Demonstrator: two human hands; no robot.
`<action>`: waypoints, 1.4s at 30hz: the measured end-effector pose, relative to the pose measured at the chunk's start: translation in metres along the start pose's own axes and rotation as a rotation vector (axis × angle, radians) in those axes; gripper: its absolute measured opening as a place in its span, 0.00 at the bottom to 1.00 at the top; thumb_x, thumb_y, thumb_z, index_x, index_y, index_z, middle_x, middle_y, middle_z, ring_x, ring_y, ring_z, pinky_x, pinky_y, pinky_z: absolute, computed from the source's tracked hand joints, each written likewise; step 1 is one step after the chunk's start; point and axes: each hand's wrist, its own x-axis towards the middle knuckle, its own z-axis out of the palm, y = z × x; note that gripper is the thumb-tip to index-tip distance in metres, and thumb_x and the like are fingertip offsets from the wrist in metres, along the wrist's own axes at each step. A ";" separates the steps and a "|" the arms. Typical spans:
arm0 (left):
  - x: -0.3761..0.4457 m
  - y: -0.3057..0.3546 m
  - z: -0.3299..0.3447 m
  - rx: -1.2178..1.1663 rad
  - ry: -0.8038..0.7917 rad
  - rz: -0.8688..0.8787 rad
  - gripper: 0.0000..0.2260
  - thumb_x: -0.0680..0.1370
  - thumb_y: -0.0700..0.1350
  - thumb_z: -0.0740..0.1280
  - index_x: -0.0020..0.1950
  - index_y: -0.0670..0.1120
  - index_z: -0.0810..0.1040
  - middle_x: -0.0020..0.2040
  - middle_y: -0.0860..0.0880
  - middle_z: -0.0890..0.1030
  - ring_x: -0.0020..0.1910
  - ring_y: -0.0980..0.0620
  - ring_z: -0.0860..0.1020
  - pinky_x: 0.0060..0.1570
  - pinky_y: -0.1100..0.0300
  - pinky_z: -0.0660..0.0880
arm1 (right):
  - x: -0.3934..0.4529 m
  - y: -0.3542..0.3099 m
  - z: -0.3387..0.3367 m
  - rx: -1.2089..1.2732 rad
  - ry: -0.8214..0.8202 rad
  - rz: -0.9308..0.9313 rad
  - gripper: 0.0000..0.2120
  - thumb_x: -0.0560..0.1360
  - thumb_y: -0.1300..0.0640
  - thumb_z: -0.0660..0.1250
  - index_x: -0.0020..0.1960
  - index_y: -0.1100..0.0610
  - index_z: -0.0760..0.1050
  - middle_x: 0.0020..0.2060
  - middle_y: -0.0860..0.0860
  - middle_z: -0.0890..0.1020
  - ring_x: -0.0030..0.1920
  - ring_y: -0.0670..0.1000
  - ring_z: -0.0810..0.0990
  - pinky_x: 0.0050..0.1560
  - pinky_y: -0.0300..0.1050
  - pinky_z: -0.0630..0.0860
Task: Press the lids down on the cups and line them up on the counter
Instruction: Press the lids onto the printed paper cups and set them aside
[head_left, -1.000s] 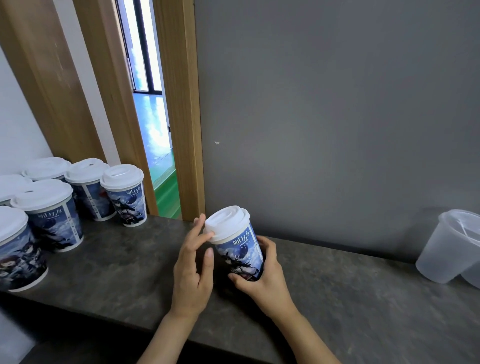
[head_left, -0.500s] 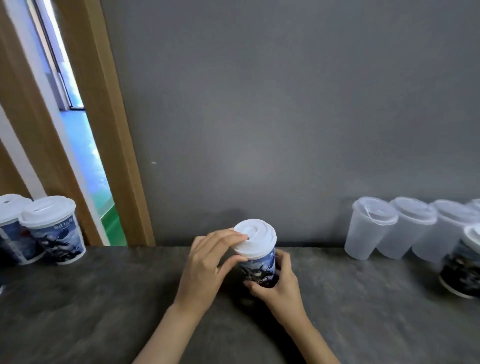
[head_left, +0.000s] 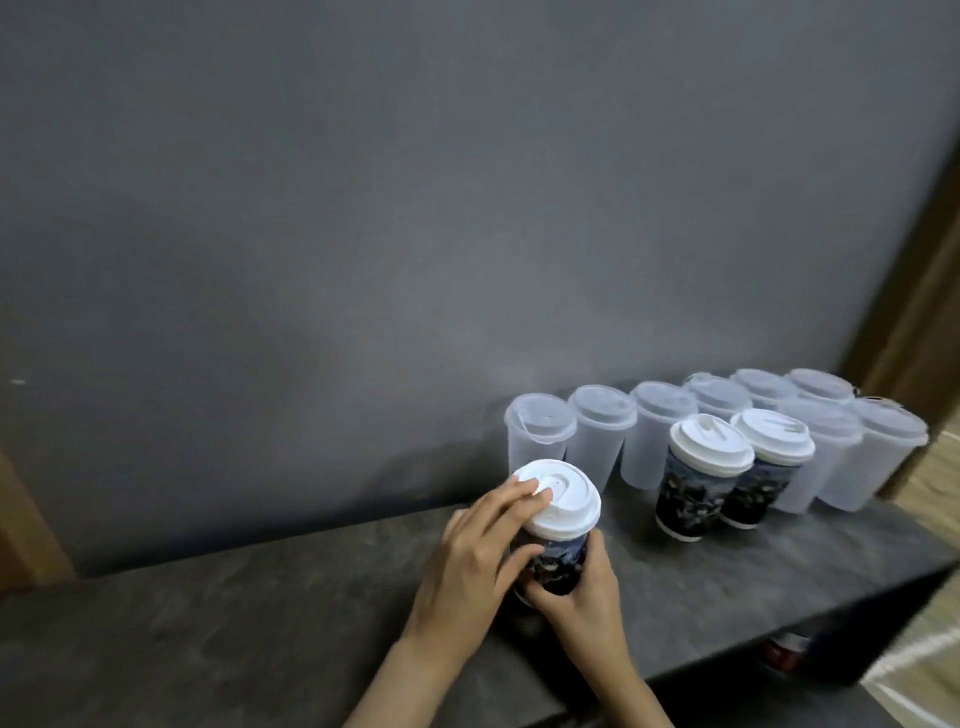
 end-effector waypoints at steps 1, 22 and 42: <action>0.003 0.004 0.012 -0.002 -0.023 0.005 0.27 0.75 0.39 0.72 0.73 0.52 0.70 0.72 0.56 0.70 0.73 0.60 0.65 0.66 0.59 0.68 | 0.005 0.005 -0.011 -0.003 0.017 0.007 0.31 0.61 0.66 0.81 0.57 0.49 0.73 0.51 0.46 0.83 0.52 0.44 0.83 0.51 0.40 0.78; 0.013 0.033 0.138 -0.005 -0.095 -0.404 0.19 0.79 0.42 0.67 0.70 0.45 0.72 0.69 0.49 0.73 0.65 0.55 0.71 0.62 0.82 0.52 | 0.058 0.058 -0.071 0.004 0.230 0.086 0.32 0.61 0.68 0.80 0.61 0.60 0.71 0.54 0.56 0.78 0.57 0.57 0.77 0.60 0.53 0.73; 0.005 0.025 0.133 0.022 0.143 -0.510 0.15 0.75 0.33 0.66 0.56 0.50 0.75 0.54 0.56 0.76 0.49 0.57 0.78 0.50 0.63 0.74 | 0.049 0.040 -0.073 -0.148 0.331 0.010 0.21 0.64 0.79 0.65 0.46 0.57 0.69 0.45 0.53 0.72 0.47 0.58 0.74 0.50 0.50 0.71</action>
